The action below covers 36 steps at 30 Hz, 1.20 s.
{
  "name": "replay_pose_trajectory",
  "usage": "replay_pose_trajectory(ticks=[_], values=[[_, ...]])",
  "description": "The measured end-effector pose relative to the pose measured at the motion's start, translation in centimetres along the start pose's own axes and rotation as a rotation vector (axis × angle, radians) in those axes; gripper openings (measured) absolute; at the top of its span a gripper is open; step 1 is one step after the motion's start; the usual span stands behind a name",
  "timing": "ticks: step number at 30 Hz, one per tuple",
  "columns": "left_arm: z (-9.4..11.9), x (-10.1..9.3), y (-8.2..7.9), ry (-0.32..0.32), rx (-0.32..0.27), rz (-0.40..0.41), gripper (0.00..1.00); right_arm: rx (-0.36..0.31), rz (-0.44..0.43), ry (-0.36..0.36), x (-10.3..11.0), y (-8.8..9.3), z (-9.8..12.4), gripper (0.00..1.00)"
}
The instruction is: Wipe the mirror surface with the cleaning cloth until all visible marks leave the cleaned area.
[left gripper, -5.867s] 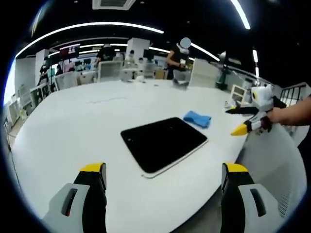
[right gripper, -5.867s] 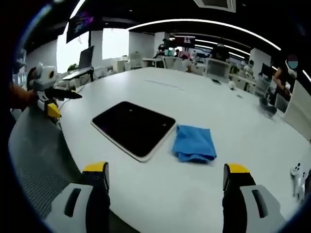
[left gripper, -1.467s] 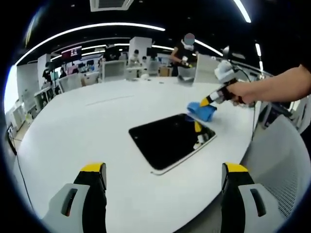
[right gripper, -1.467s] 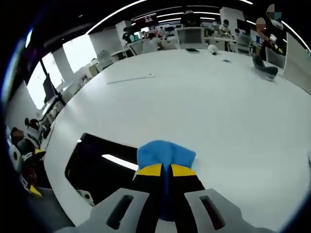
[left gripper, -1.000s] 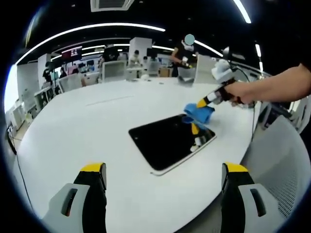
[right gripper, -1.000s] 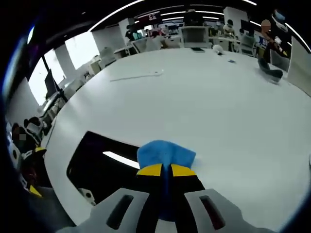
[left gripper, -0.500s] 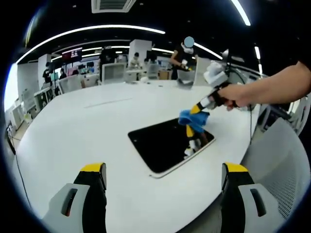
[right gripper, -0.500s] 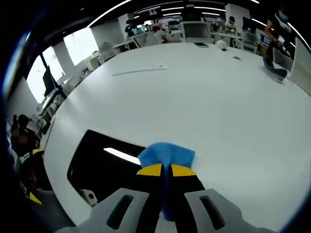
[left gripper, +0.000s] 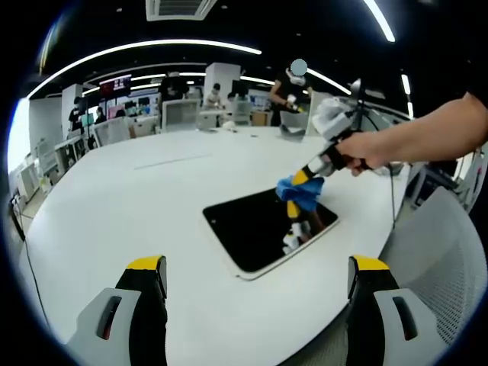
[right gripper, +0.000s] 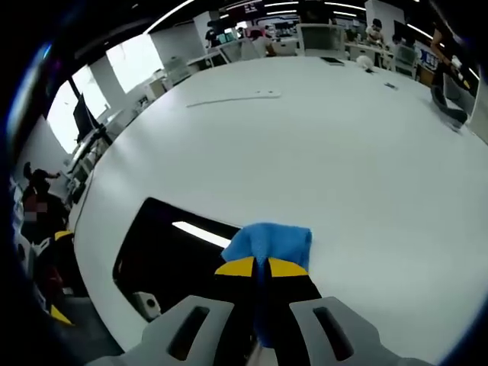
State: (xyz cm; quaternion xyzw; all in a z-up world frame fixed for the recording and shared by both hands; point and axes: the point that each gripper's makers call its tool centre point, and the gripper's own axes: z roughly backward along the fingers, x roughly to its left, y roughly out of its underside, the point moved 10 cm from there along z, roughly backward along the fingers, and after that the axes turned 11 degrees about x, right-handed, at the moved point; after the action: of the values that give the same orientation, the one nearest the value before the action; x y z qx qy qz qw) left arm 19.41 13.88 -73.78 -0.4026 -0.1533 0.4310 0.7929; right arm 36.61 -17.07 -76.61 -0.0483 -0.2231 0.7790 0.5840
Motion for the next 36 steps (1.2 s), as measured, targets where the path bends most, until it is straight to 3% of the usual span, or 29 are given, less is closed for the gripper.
replay_pose_trajectory(ticks=[10,36], values=[[0.0,-0.2,0.0,0.007,0.008,-0.017,0.99,0.011,0.014,-0.037,1.0,-0.9,-0.9,0.00],[0.1,-0.4,-0.2,0.006,0.000,-0.028,0.99,0.004,0.099,-0.100,7.1,-2.7,-2.9,0.00]])
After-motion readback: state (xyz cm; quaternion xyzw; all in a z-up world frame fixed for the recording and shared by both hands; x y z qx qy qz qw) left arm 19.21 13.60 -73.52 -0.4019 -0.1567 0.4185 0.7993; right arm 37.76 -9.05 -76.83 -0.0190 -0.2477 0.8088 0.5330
